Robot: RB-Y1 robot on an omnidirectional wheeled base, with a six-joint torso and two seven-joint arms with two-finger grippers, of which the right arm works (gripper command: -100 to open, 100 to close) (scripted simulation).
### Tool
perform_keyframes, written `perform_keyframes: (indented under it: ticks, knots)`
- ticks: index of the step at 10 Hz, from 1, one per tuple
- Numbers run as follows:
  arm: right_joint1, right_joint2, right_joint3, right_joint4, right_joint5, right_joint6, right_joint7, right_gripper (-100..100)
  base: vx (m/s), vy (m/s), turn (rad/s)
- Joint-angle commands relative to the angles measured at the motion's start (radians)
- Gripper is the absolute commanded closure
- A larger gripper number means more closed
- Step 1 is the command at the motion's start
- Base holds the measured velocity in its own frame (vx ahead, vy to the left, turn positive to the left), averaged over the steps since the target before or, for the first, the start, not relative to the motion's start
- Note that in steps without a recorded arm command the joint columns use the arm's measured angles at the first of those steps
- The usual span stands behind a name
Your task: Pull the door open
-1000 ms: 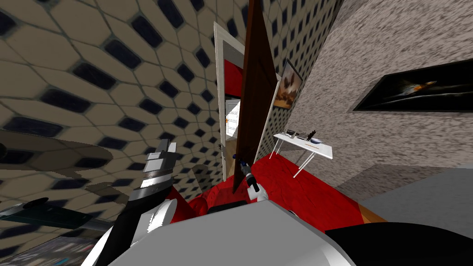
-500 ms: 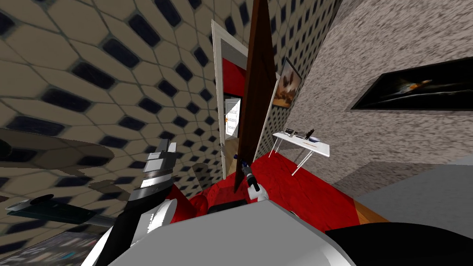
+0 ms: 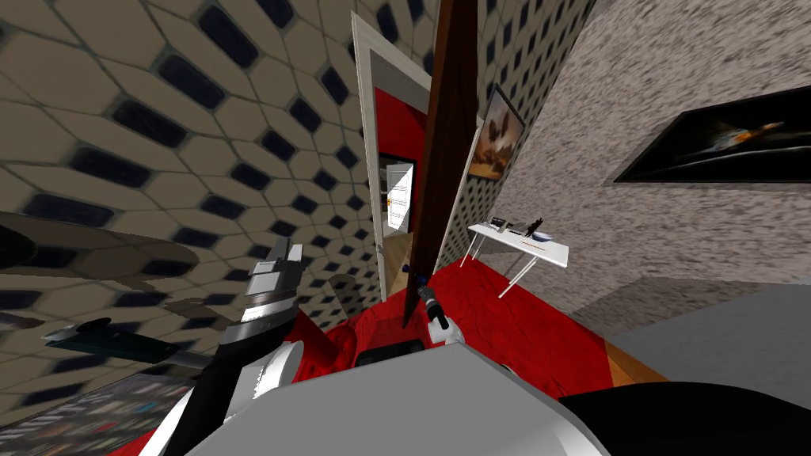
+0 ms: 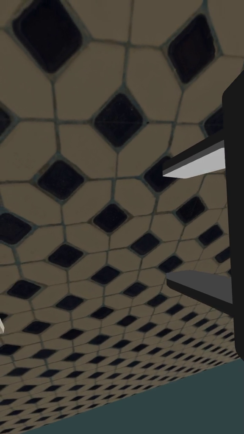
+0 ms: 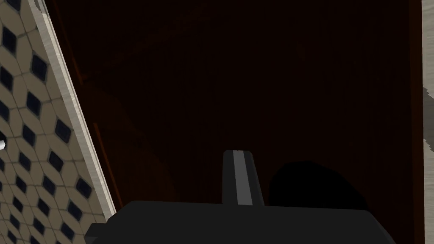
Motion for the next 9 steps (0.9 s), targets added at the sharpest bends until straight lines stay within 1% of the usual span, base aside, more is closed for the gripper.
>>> perform_keyframes:
  ticks: [1,2,3,4,6,8,9]
  knots:
    - [-0.001,-0.016,0.018,0.007,0.007,-0.035,-0.002,-100,-0.110,-0.119,0.165]
    - [-0.001,-0.030,0.032,0.011,0.011,-0.059,-0.005,-100,-0.129,-0.137,0.235]
    - [-0.001,-0.038,0.040,0.013,0.014,-0.073,-0.006,-100,-0.113,-0.148,0.152]
    - [-0.001,-0.054,0.057,0.018,0.019,-0.102,-0.009,-100,-0.114,-0.141,0.235]
    - [-0.002,-0.071,0.075,0.024,0.025,-0.133,-0.012,-100,-0.122,-0.121,0.171]
    - [-0.002,-0.089,0.094,0.030,0.031,-0.166,-0.015,-100,-0.075,-0.079,0.141]
    - [-0.003,-0.108,0.113,0.036,0.038,-0.199,-0.018,-100,-0.103,-0.117,0.244]
